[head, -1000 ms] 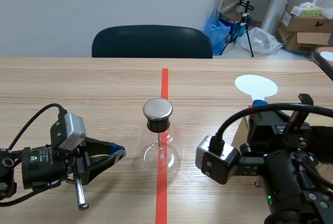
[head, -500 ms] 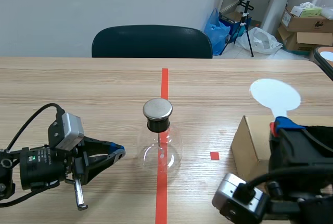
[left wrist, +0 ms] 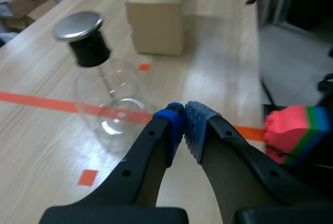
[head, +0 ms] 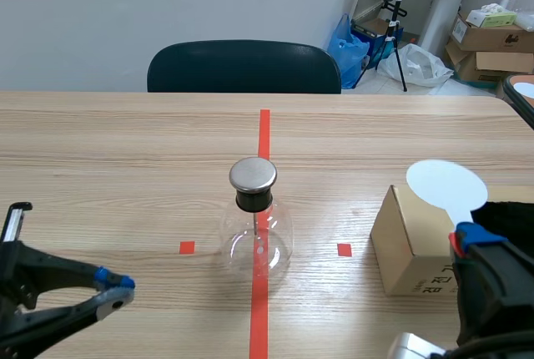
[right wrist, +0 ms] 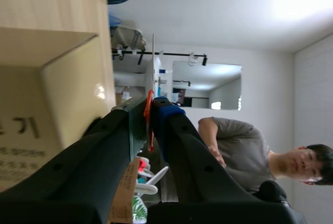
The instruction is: Do the electroscope experiment
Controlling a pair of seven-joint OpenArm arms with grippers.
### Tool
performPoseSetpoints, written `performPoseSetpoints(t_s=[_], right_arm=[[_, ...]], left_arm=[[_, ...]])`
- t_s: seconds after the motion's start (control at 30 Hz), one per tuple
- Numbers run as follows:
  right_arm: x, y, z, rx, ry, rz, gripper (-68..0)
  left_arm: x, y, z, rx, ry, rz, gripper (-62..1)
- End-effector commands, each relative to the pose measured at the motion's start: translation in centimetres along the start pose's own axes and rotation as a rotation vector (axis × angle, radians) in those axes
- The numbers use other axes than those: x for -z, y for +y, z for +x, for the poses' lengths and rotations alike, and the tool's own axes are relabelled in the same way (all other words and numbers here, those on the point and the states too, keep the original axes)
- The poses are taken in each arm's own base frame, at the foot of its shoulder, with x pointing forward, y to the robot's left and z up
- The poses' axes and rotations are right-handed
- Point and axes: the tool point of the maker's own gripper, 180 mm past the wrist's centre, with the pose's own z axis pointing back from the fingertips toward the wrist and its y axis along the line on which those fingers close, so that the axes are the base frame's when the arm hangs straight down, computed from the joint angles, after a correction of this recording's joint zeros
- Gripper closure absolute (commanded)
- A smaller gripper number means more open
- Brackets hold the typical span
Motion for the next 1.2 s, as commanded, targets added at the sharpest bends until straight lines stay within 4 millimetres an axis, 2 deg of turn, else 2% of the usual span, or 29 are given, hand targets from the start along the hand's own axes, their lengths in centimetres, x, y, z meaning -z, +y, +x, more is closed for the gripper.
performPoseSetpoints(t_s=[0.0, 0.07, 0.17, 0.33, 0.4, 0.67, 1.03, 1.17], right_arm=[[0.2, -0.8, -0.6, -0.021, 0.013, -0.058, -1.7], [0.3, -0.2, -1.2, -0.023, 0.026, -0.051, -1.7], [0.7, 0.4, -1.9, -0.029, 0.043, -0.048, -1.7], [1.3, 1.3, -2.4, -0.018, 0.056, -0.045, -1.7], [1.4, 1.7, -2.5, -0.013, 0.059, -0.037, -1.7], [1.1, 3.0, -2.4, 0.000, 0.061, -0.005, -1.7], [-0.5, 4.0, -1.5, 0.009, 0.029, 0.045, -1.7], [-0.4, 4.2, -1.4, 0.017, 0.022, 0.046, -1.7]], left_arm=[[-0.4, -0.5, 0.8, -0.023, -0.016, -0.010, -4.5], [-0.8, -1.6, 1.8, -0.045, -0.021, -0.042, -6.2], [-1.0, -2.5, 2.9, -0.053, -0.013, -0.064, -18.2], [-1.0, -1.9, 4.9, -0.118, -0.044, 0.002, -51.1], [-1.1, -1.4, 5.9, -0.144, -0.080, 0.029, -61.0], [-1.0, -0.2, 7.3, -0.167, -0.110, 0.074, -62.3], [-1.1, 0.0, 7.5, -0.172, -0.121, 0.084, -62.3], [-1.1, 0.1, 7.5, -0.174, -0.122, 0.085, -62.3]])
